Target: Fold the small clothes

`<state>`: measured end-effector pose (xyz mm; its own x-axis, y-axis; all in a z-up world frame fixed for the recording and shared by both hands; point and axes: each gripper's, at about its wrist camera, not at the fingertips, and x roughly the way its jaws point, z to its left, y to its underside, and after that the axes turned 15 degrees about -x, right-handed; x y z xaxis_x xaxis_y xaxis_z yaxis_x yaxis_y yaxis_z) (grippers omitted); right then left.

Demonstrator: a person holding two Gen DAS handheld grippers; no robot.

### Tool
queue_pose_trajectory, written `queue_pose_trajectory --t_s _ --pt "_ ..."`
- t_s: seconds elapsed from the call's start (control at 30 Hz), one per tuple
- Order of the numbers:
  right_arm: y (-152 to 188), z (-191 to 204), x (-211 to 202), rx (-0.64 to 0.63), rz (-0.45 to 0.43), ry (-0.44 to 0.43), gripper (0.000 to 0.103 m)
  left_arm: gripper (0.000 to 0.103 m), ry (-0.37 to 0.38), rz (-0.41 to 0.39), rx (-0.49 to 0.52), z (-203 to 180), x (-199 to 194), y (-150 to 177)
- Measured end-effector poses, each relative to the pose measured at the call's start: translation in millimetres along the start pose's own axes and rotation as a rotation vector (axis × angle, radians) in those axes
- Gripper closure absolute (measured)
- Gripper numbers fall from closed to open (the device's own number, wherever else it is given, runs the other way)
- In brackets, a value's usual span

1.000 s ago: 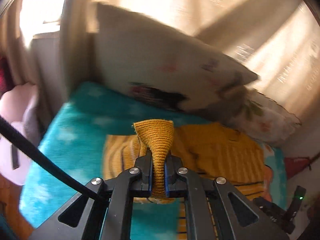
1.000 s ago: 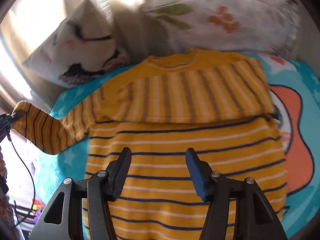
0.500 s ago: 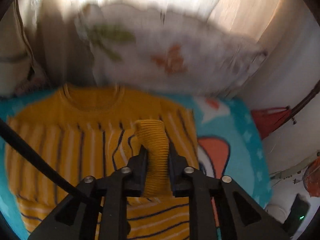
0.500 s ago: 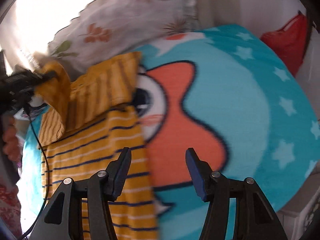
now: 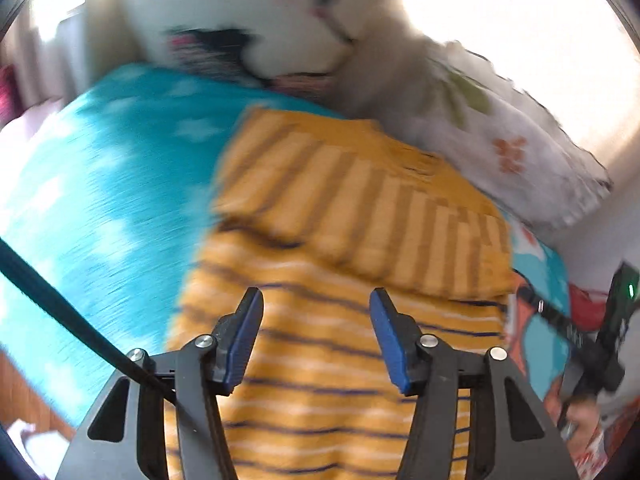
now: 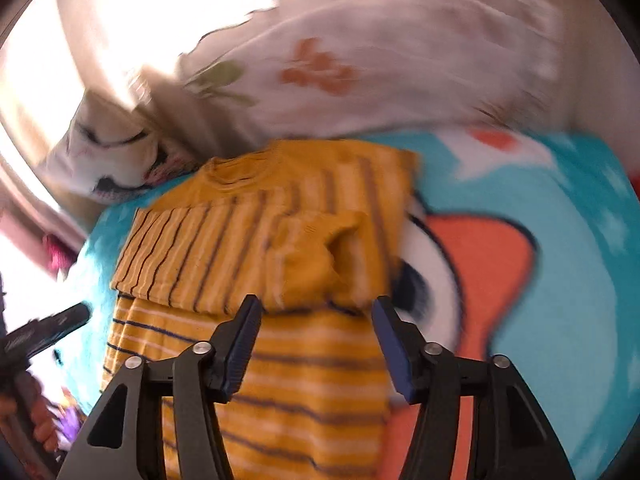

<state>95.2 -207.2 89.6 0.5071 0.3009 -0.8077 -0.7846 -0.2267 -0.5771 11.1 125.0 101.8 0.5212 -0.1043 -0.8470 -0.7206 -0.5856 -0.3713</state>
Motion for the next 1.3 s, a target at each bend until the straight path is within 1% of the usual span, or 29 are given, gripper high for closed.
queue_pose_trajectory --t_s 0.07,0.13,0.17,0.2,0.23,0.27,0.3,0.33,0.37,0.43,0.47,0.53,0.57,0.6,0.67,0.73,0.77,0.9,0.97,1.07,1.1,1.17,1.2,1.3 --pt "-11 5 19 -0.023 0.01 0.069 0.036 0.049 -0.056 -0.02 -0.024 22 -4 4" --pt "-17 1 35 -0.027 0.026 0.092 0.036 0.049 -0.099 -0.03 -0.046 40 -5 7" --pt "-20 0 46 -0.026 0.048 0.091 0.036 0.049 -0.115 -0.029 -0.055 47 -3 9" --pt "-20 -2 55 -0.018 0.073 0.064 0.038 0.049 -0.134 -0.026 -0.067 55 -2 12" --pt "-20 -3 61 -0.009 0.09 0.029 0.065 0.049 -0.143 -0.025 -0.076 61 -2 14" --pt "-21 -4 64 -0.008 0.107 0.005 0.083 0.049 -0.149 -0.025 -0.084 67 -4 15" --pt "-23 -5 61 -0.015 0.104 -0.024 0.098 0.049 -0.152 -0.027 -0.092 73 -5 18" --pt "-23 -8 56 -0.014 0.086 -0.032 0.098 0.049 -0.156 -0.032 -0.098 79 -7 19" --pt "-25 -15 46 -0.009 0.06 -0.012 0.098 0.049 -0.164 -0.036 -0.099 84 -7 19" --pt "-28 -27 38 0.012 0.044 0.042 0.098 0.049 -0.178 -0.034 -0.097 91 -3 18" --pt "-29 -38 39 0.037 0.052 0.105 0.098 0.049 -0.183 -0.028 -0.097 92 1 17" --pt "-29 -53 46 0.063 0.078 0.186 0.097 0.049 -0.184 -0.013 -0.102 94 7 17" --pt "-27 -58 50 0.078 0.1 0.194 0.096 0.049 -0.177 0.0 -0.107 95 11 17" --pt "-24 -63 50 0.099 0.111 0.179 0.091 0.049 -0.172 0.009 -0.106 94 14 18" --pt "-13 -65 39 0.128 0.083 0.129 0.083 0.049 -0.159 0.026 -0.091 91 21 20" --pt "1 -60 26 0.116 0.067 0.107 0.051 0.049 -0.164 0.04 -0.068 88 27 23" --pt "8 -60 20 0.112 0.063 0.098 0.049 0.049 -0.164 0.046 -0.061 88 30 25" --pt "43 -60 7 0.136 0.089 0.053 0.049 0.049 -0.156 0.07 -0.066 87 39 29" --pt "58 -63 -3 0.169 0.083 0.045 0.049 0.049 -0.129 0.073 -0.072 84 37 28" --pt "76 -63 -13 0.202 0.083 0.037 0.049 0.049 -0.106 0.058 -0.029 68 35 18" --pt "80 -60 -17 0.2 0.081 0.037 0.049 0.049 -0.107 0.048 -0.003 60 36 12" --pt "85 -51 -25 0.178 0.075 0.053 0.049 0.042 -0.09 0.03 0.06 40 41 -7" --pt "86 -47 -28 0.172 0.072 0.062 0.049 0.036 -0.083 0.019 0.08 34 45 -16" --pt "93 -31 -36 0.165 0.074 0.088 0.049 0.036 -0.095 -0.029 0.12 17 68 -54"
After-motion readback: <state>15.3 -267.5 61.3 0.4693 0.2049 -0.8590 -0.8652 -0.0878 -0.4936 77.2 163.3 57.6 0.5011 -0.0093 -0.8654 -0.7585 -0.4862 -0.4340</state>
